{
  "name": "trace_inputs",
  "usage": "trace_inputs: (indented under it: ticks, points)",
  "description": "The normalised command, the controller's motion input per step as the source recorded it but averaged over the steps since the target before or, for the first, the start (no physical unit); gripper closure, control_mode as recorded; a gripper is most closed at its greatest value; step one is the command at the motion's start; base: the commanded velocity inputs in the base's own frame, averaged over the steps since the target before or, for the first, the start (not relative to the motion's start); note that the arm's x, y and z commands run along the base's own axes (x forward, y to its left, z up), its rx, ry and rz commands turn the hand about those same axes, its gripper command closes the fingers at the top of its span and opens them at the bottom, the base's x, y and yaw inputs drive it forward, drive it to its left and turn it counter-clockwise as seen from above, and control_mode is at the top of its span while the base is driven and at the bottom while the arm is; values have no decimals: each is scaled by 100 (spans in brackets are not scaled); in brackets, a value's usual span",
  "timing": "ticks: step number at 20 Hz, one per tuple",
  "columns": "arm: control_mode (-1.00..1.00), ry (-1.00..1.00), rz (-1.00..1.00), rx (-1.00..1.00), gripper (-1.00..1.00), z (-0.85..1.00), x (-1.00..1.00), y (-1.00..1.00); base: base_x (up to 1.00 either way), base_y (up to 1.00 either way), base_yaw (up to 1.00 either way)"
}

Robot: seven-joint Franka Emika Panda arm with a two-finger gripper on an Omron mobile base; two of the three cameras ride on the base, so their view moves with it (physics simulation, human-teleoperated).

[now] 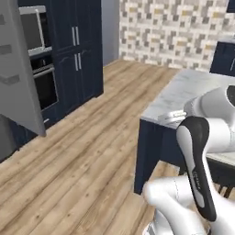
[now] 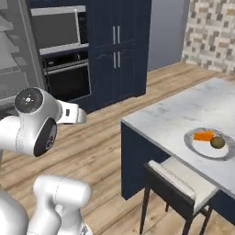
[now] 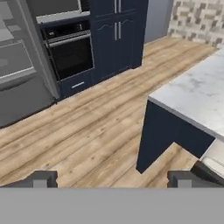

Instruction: Take the cheese, fish, and potato from the fridge and place them on the plate on the dining counter to create an appetizer plate.

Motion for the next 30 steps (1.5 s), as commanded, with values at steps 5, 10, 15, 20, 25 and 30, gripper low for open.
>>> trace_inputs:
  ticks: [5,10,15,20,25,30]
  points:
    - [100,0,0,0,-100,0,0,0,5,55,83]
    - [100,0,0,0,-100,0,0,0,58,62,61]
    - [100,0,0,0,-100,0,0,0,100,29,27]
    - [100,0,0,0,-100,0,0,0,100,12,11]
    - [100,0,0,0,-100,0,0,0,100,0,5]
    - [100,0,0,0,-100,0,0,0,100,0,1]
